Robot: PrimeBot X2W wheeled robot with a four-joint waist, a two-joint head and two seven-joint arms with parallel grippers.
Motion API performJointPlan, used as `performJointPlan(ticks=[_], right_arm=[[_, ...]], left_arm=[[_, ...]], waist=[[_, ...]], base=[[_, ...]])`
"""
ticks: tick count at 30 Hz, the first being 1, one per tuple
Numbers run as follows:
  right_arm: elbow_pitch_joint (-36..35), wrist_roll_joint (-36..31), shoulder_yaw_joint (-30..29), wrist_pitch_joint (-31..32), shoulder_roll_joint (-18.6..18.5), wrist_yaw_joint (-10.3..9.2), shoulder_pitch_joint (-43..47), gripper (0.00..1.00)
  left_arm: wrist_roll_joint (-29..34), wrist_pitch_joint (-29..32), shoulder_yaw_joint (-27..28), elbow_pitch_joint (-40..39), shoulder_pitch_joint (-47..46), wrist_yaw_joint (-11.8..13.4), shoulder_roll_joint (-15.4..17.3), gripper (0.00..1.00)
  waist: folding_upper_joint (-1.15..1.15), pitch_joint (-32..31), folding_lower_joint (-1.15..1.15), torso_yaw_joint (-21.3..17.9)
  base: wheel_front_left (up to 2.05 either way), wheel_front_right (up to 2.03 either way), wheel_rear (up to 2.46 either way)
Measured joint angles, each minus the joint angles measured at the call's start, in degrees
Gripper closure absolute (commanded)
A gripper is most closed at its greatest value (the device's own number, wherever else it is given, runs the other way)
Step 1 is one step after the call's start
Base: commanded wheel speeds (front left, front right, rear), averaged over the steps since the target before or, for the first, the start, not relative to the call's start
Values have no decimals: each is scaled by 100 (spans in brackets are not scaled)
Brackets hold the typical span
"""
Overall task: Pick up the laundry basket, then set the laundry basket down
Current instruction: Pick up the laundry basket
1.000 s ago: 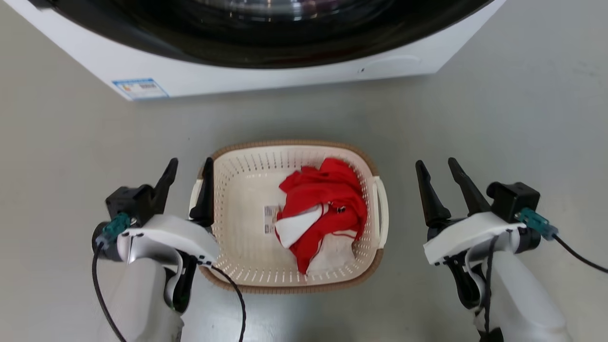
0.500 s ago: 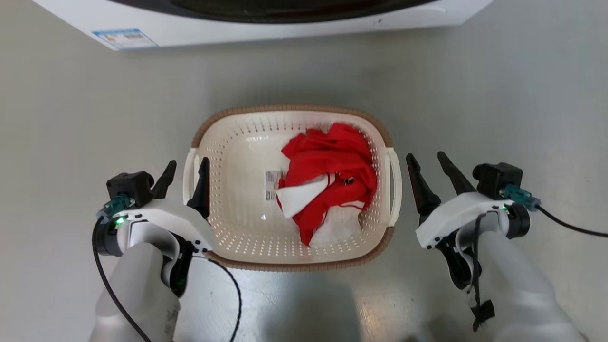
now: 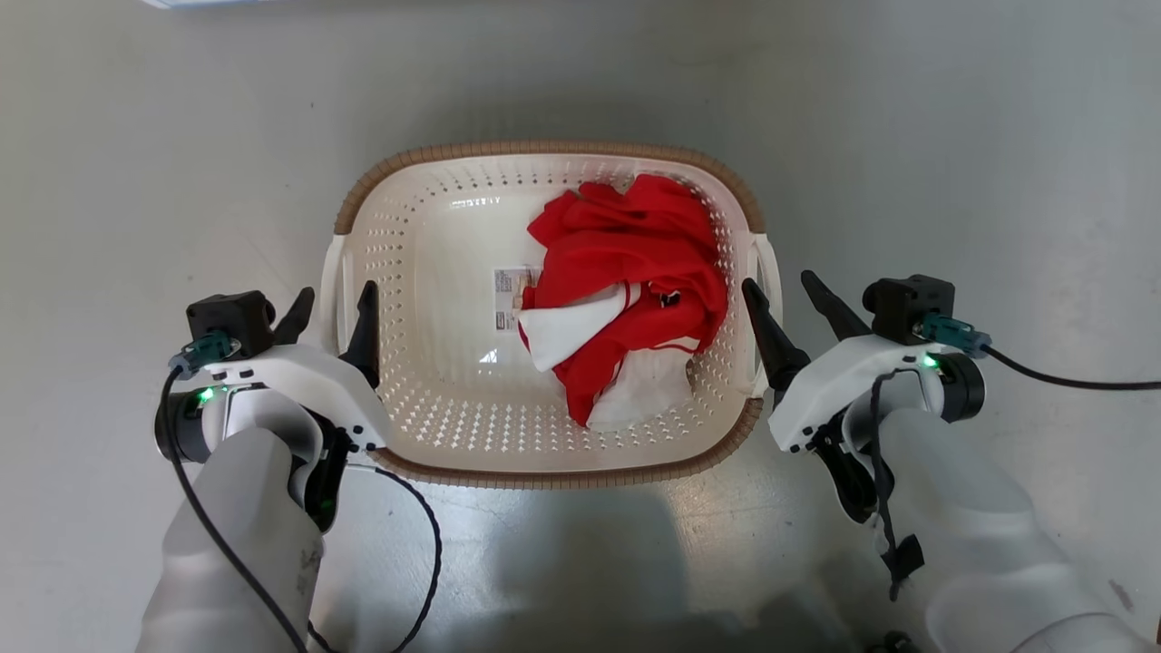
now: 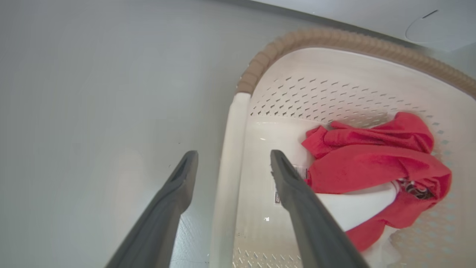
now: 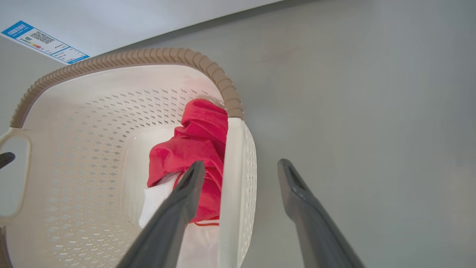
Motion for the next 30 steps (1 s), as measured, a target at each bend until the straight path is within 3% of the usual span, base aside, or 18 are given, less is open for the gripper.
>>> performJointPlan(ticks=[19, 21, 24, 25, 26, 27, 28, 29, 30], right_arm=[[717, 1022, 1141, 0, 19, -1, -580, 0], [745, 1128, 1213, 0, 19, -1, -636, 17], [780, 1240, 1349, 0, 20, 0, -686, 53], [786, 1283, 1385, 0, 20, 0, -705, 60], [788, 1324, 1423, 0, 30, 8, -717, 78], [793, 1365, 1456, -3, 44, 0, -721, 92], [803, 1419, 1490, -18, 38, -3, -732, 100], [818, 1457, 1532, -25, 19, -2, -740, 100], [834, 1477, 1560, -23, 12, -2, -745, 100]], left_arm=[[-314, 0, -747, 595, -465, -7, -14, 0], [-381, 1, -788, 627, -504, -7, -13, 0], [-463, 0, -850, 660, -562, -7, 2, 3], [-480, 0, -876, 670, -571, -7, 2, 19], [-498, 1, -900, 682, -573, -7, 1, 48], [-499, 1, -916, 694, -573, -7, 3, 61], [-508, 1, -932, 703, -574, -7, 3, 79], [-535, 0, -940, 722, -575, -5, 11, 100], [-543, 2, -966, 739, -577, -4, 20, 100]], waist=[[0, 349, 0, 69], [0, 374, 0, 73], [0, 411, 0, 71], [0, 423, 0, 71], [0, 431, 0, 72], [0, 436, 0, 72], [0, 437, 0, 72], [0, 436, 0, 72], [0, 430, 0, 71]], base=[[0, 0, 0], [0, 0, 0], [0, 0, 0], [0, 0, 0], [0, 0, 0], [0, 0, 0], [0, 0, 0], [0, 0, 0], [0, 0, 0]])
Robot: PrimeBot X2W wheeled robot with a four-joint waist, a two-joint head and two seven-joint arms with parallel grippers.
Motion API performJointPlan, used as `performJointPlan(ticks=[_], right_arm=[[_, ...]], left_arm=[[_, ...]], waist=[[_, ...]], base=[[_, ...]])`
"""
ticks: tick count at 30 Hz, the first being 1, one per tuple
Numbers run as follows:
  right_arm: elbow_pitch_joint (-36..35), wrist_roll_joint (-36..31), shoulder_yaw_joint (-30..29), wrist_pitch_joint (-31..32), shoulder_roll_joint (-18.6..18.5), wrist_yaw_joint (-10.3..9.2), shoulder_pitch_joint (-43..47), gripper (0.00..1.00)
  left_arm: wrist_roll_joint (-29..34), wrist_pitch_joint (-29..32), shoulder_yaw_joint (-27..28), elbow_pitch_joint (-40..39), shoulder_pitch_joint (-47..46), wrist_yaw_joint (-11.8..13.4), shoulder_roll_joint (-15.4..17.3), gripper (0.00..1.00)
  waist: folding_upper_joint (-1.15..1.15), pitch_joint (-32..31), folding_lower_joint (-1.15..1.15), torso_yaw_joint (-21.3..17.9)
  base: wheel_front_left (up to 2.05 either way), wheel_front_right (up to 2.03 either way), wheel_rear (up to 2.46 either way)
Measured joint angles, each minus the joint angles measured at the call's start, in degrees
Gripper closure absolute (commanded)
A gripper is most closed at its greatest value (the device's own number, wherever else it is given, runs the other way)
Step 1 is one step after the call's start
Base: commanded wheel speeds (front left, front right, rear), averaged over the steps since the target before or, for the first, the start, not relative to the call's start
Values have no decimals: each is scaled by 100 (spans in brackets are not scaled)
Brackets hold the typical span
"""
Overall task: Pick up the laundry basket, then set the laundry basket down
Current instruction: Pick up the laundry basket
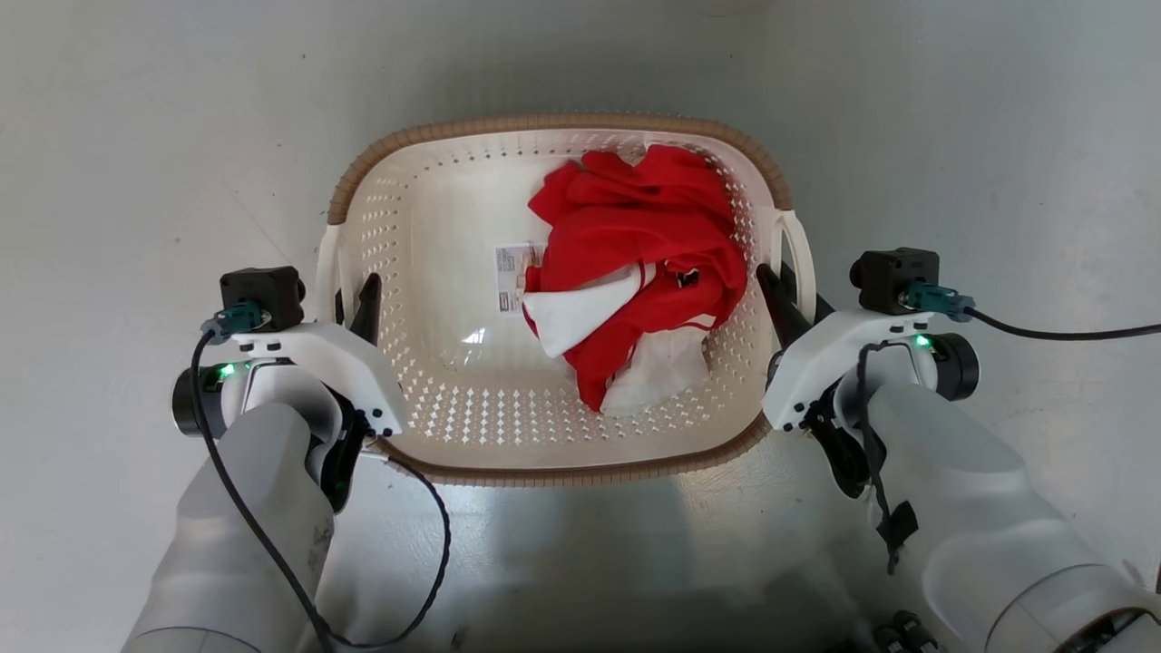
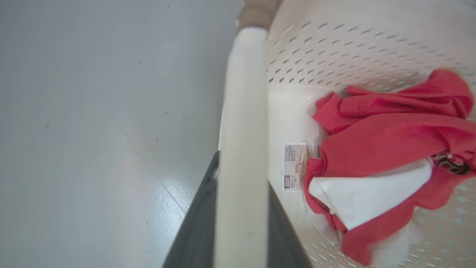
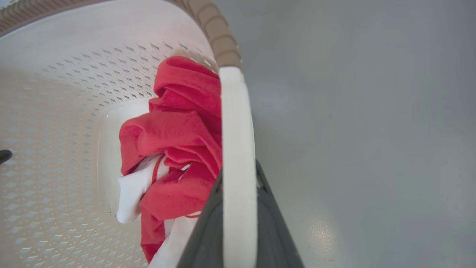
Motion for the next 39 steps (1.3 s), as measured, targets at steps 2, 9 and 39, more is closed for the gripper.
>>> performJointPlan(ticks=[2, 9, 39], right_arm=[[24, 48, 30, 0, 4, -1, 1, 100], [24, 105, 162, 0, -7, -1, 9, 100], [144, 1254, 1507, 1176, -166, -10, 676, 100]], left_arm=[[-14, -1, -38, 37, 0, 1, -1, 100], [-122, -2, -165, 98, 1, 1, -15, 100], [-1444, 1066, -1325, 814, 697, 43, -209, 100]], waist=[[0, -25, 0, -1], [0, -258, 0, -25], [0, -2671, 0, -198]], base=[[0, 0, 0], [0, 0, 0], [0, 0, 0]])
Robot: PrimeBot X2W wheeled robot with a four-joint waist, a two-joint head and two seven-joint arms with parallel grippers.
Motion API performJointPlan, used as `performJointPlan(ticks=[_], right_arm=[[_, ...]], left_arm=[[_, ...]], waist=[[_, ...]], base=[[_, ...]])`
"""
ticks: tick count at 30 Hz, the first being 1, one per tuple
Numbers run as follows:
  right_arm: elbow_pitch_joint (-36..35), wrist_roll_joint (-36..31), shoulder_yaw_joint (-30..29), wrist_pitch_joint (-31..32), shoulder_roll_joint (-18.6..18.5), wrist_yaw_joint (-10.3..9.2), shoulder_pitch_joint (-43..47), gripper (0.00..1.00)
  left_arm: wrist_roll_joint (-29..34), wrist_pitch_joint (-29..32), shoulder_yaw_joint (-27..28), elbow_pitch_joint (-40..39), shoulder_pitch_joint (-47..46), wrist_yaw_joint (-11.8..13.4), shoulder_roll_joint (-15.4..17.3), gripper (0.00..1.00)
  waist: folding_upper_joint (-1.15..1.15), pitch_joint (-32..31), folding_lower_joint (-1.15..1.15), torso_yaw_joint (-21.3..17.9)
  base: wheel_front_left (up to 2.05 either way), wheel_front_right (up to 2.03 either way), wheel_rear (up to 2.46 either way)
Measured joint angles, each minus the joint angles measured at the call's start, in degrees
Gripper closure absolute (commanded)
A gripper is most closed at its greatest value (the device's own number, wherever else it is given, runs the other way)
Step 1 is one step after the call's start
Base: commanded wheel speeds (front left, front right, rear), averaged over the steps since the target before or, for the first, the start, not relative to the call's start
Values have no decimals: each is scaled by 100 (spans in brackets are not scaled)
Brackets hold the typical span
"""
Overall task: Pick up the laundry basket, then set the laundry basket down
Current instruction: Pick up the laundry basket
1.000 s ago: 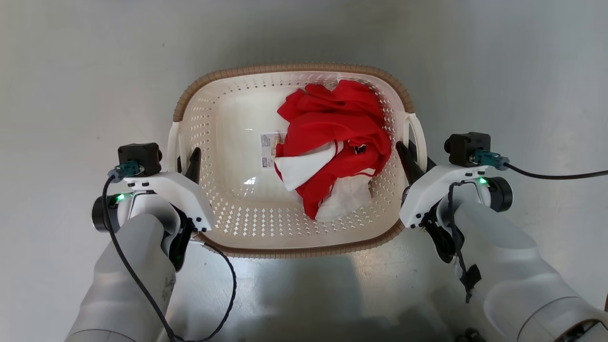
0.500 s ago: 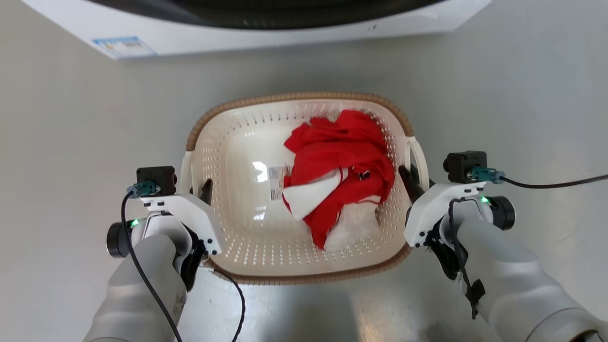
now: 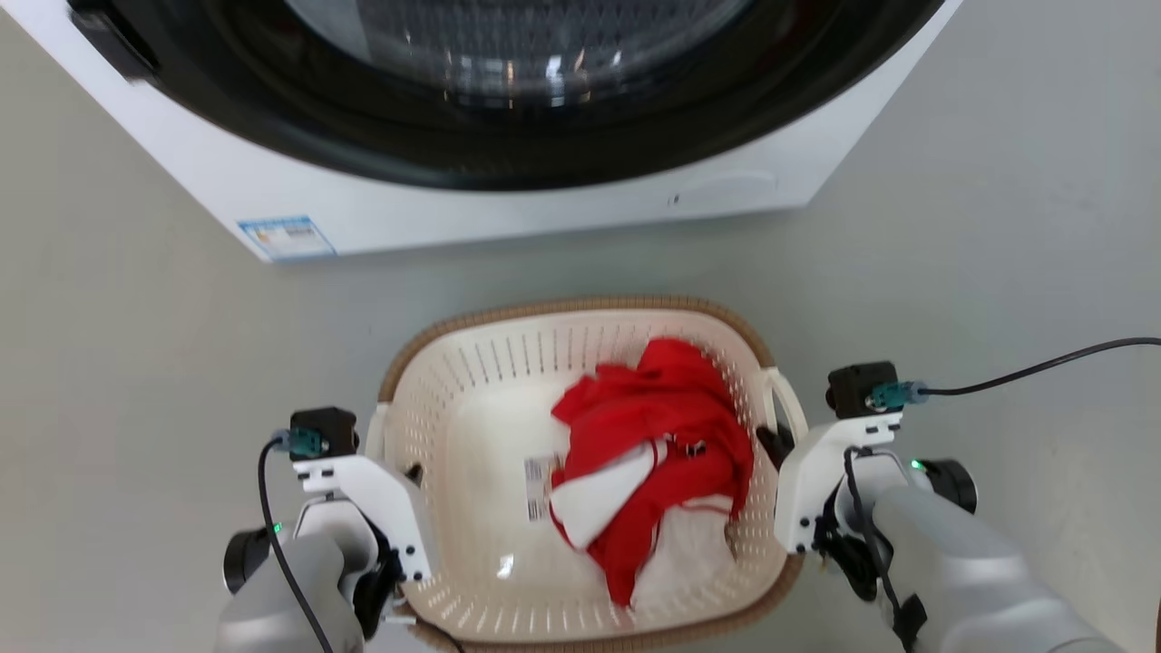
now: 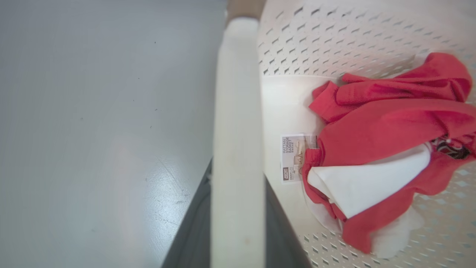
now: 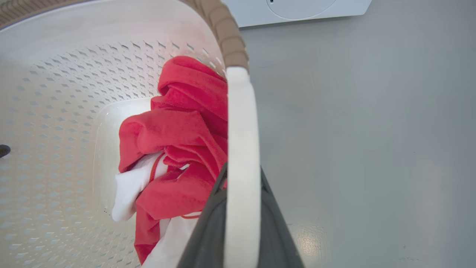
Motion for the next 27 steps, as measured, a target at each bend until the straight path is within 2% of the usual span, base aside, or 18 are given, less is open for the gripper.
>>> performJointPlan(ticks=[15, 27], right_arm=[[21, 587, 469, 903, -15, 0, 242, 100], [-16, 1027, 746, 1650, -48, -44, 463, 100]], left_arm=[[-643, 893, -256, 91, 491, 36, -16, 100], [-995, 1772, -526, 125, 759, 41, 5, 100]], waist=[[0, -1274, 0, -129], [0, -1887, 0, -193]], base=[[0, 0, 0], [0, 0, 0]])
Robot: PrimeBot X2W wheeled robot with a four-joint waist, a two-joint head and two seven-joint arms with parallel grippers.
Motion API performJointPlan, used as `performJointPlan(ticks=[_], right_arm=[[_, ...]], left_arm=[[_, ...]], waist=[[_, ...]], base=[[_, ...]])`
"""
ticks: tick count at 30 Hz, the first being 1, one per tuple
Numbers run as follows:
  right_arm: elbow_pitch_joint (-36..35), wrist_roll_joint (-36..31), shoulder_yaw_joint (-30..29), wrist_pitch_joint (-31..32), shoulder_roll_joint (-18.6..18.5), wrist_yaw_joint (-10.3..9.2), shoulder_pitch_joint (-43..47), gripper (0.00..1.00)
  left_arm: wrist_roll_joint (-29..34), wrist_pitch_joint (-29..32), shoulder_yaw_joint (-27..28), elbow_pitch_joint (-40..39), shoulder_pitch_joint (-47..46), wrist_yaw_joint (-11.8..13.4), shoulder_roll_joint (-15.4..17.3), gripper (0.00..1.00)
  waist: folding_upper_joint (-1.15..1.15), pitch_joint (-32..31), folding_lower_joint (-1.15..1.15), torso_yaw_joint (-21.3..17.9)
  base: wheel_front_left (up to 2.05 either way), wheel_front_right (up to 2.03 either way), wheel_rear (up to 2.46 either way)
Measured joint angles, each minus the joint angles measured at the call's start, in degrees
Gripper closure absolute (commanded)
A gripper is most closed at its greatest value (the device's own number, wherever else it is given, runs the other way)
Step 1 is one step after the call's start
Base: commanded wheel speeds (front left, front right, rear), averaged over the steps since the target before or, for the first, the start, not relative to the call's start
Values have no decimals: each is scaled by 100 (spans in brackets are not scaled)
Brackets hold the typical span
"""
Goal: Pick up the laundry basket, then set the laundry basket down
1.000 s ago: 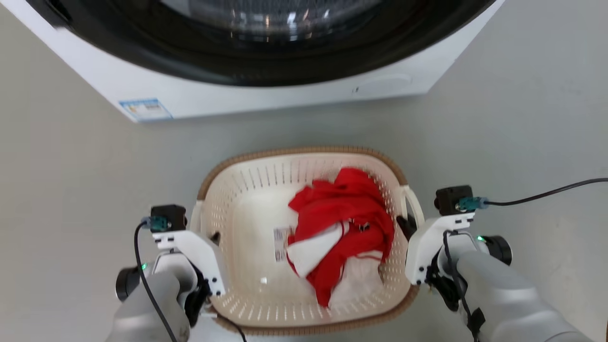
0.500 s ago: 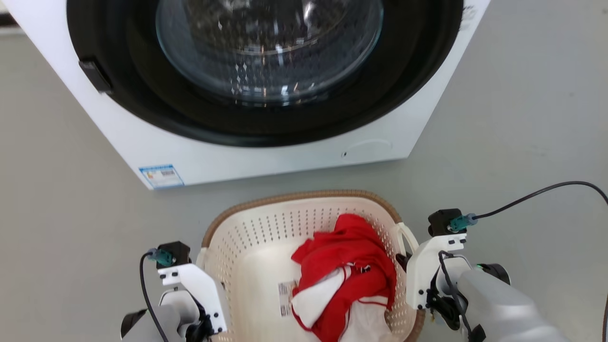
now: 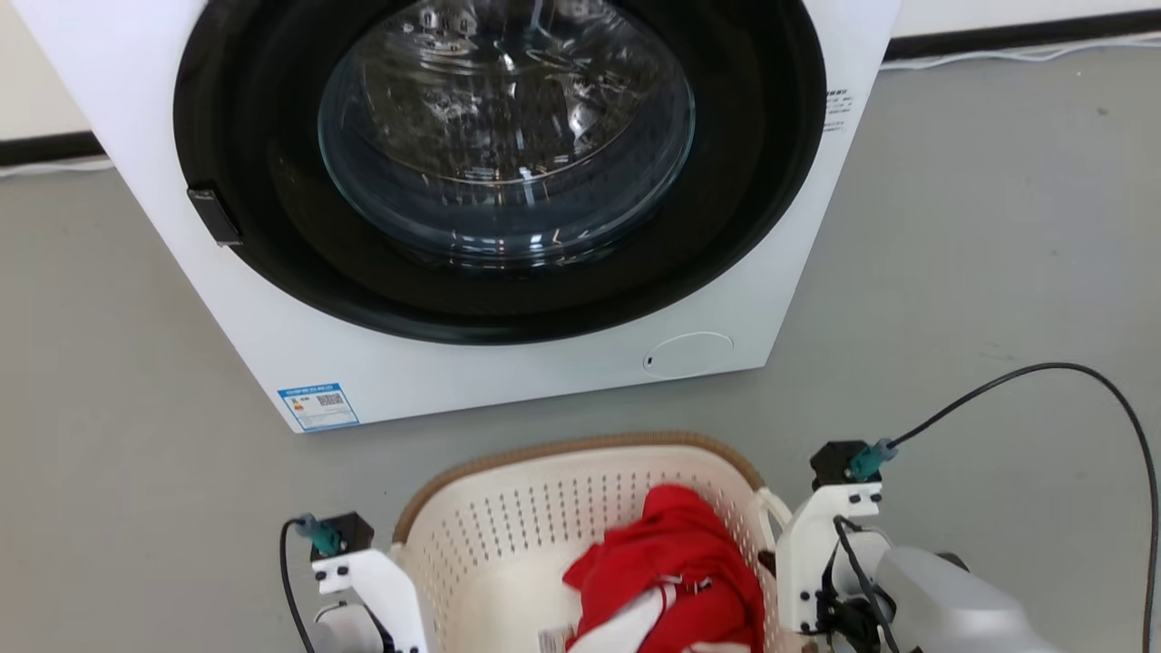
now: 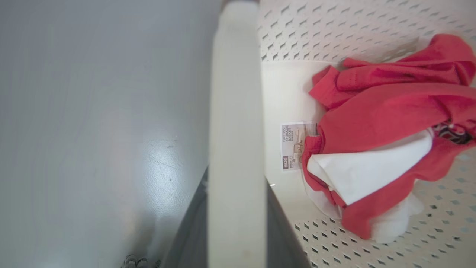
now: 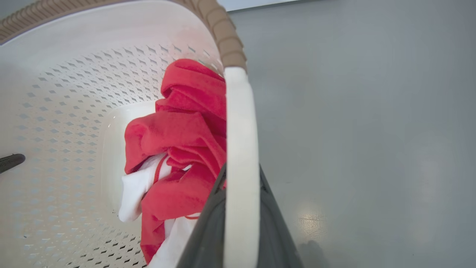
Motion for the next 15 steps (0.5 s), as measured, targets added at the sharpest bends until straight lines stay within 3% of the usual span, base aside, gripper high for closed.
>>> performJointPlan(ticks=[15], right_arm=[[-101, 285, 282, 343, -67, -1, 74, 100]], left_arm=[[-87, 336, -125, 134, 12, 9, -11, 100]], waist=[[0, -197, 0, -12]], base=[[0, 0, 0]])
